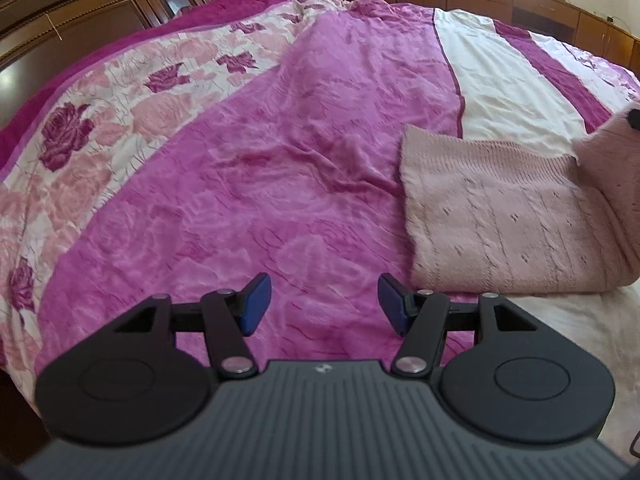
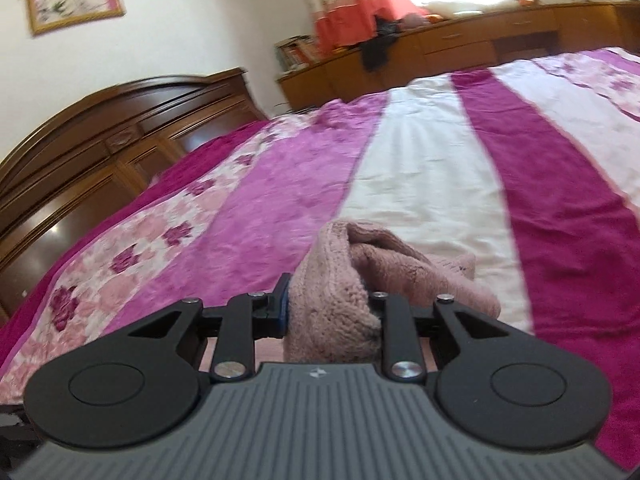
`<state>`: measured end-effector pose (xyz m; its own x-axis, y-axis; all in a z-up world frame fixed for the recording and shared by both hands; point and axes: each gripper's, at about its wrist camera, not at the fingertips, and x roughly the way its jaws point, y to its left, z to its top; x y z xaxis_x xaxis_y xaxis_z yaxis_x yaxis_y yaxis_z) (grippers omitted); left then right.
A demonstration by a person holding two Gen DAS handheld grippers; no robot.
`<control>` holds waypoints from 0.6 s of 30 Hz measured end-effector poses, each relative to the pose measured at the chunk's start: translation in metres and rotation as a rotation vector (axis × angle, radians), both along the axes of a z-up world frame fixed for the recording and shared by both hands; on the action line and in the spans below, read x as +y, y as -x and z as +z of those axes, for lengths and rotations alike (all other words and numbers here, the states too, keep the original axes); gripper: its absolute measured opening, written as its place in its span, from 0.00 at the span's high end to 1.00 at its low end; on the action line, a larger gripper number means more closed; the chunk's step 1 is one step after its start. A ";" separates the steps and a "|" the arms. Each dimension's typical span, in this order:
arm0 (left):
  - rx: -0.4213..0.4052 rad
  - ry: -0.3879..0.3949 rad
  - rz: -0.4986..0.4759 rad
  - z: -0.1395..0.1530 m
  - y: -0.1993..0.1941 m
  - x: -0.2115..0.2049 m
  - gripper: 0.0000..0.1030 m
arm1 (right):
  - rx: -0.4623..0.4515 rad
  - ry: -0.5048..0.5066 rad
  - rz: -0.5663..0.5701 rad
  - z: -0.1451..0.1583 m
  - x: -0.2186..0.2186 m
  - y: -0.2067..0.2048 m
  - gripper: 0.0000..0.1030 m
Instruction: Fold small clothes
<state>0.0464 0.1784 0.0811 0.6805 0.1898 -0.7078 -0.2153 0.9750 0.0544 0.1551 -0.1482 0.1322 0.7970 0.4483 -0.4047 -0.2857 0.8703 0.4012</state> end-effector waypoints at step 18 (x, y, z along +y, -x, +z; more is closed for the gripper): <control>-0.053 -0.018 -0.003 0.007 -0.012 0.040 0.41 | 0.095 0.249 0.244 -0.088 0.195 -0.006 0.55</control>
<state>0.0580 0.2186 0.0882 0.7171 0.2002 -0.6676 -0.2157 0.9746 0.0605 0.1610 0.0472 0.0446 0.6321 0.4992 -0.5927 -0.4688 0.8553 0.2205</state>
